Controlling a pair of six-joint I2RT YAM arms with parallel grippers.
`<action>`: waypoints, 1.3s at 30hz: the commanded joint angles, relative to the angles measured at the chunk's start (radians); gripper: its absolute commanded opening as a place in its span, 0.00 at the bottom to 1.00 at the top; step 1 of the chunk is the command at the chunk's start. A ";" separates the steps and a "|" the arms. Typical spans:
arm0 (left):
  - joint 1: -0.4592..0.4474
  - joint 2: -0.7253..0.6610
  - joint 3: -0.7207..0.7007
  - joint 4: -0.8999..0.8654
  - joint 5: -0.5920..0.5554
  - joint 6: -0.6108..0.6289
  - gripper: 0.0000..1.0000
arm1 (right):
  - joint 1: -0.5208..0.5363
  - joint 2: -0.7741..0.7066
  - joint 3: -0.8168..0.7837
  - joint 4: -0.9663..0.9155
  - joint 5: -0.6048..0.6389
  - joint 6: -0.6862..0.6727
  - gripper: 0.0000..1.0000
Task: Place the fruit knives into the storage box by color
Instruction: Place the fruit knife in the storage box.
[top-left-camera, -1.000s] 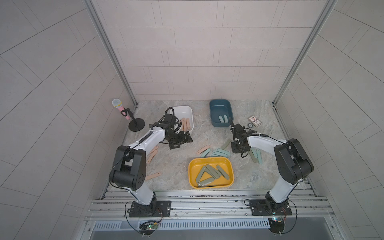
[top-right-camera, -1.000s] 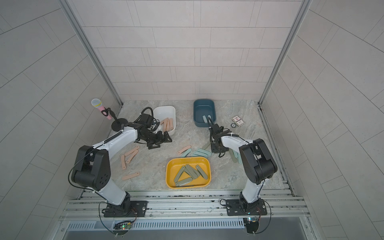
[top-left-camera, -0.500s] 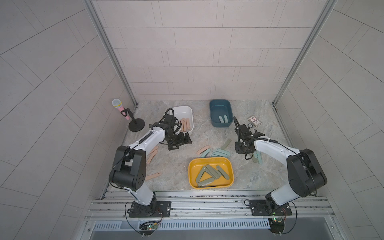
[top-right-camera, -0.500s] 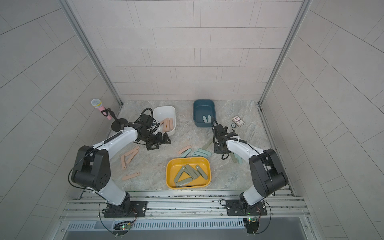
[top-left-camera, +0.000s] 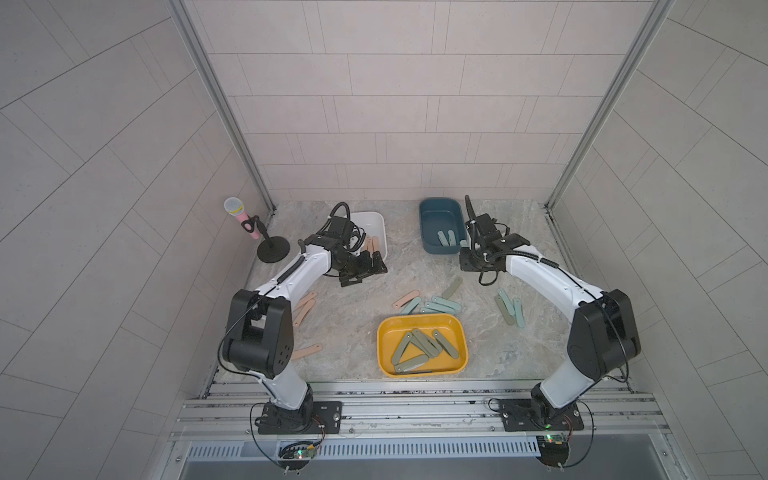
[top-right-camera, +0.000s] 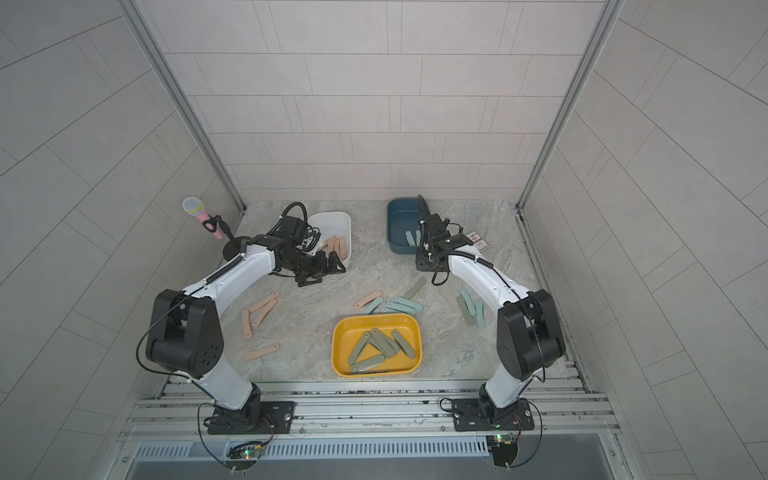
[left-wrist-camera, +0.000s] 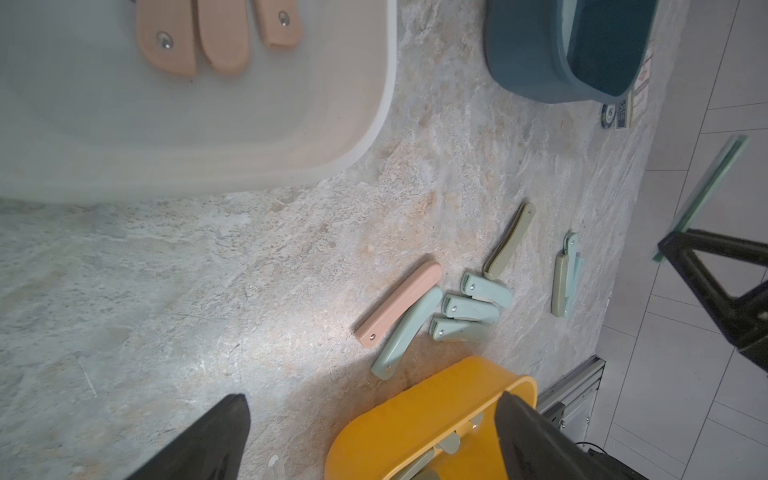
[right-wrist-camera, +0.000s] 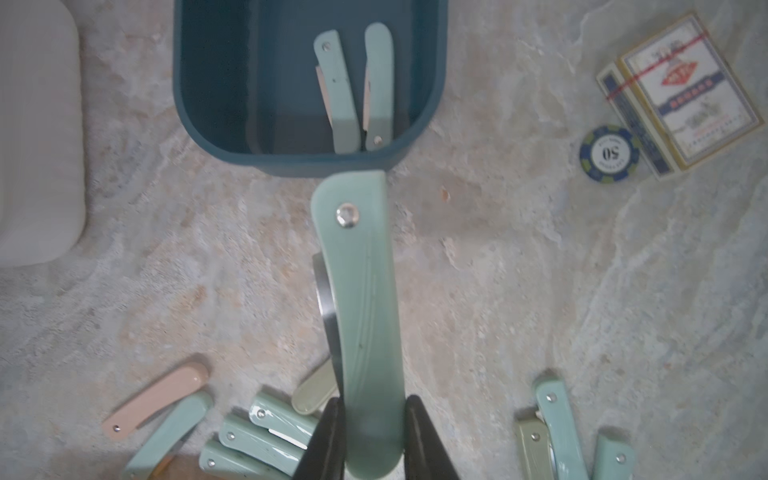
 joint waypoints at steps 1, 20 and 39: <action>-0.008 0.035 0.045 0.002 0.006 -0.008 1.00 | -0.004 0.097 0.114 -0.033 -0.017 -0.023 0.19; -0.011 0.121 0.148 -0.078 -0.027 0.025 1.00 | -0.078 0.436 0.517 -0.118 -0.096 -0.041 0.19; -0.064 0.176 0.256 -0.213 -0.189 0.147 1.00 | -0.083 0.637 0.781 -0.186 -0.097 -0.076 0.40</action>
